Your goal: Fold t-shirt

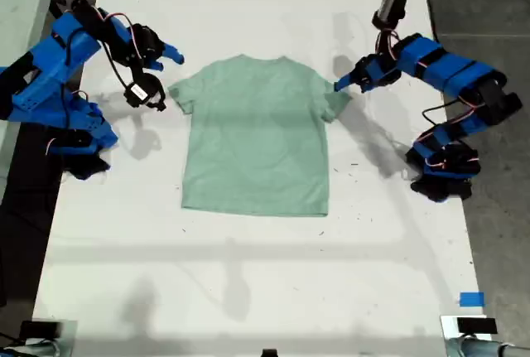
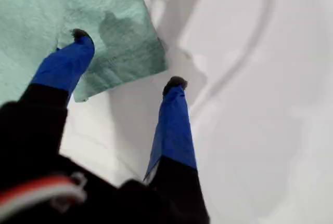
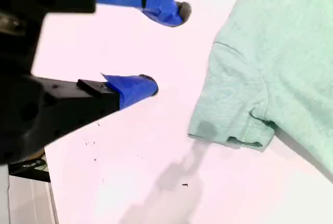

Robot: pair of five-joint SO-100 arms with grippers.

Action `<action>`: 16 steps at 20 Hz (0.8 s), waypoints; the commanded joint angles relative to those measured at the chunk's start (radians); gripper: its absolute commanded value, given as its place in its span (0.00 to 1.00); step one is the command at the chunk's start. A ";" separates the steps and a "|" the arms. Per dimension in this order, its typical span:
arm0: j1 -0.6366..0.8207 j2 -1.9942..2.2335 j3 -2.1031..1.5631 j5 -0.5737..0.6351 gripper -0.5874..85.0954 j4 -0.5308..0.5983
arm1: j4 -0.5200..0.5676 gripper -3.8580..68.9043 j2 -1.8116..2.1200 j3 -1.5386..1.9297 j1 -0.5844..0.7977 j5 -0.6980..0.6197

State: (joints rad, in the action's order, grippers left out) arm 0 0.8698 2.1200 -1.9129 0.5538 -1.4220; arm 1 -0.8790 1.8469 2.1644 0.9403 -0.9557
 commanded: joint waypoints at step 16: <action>0.023 -0.023 0.023 0.026 0.25 0.008 | 0.008 0.03 -0.265 -0.193 -0.028 -0.046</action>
State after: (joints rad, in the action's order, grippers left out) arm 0 0.8744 2.0939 -1.9129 0.5722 -1.4220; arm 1 -0.7823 1.5677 2.0601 0.9004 -0.9802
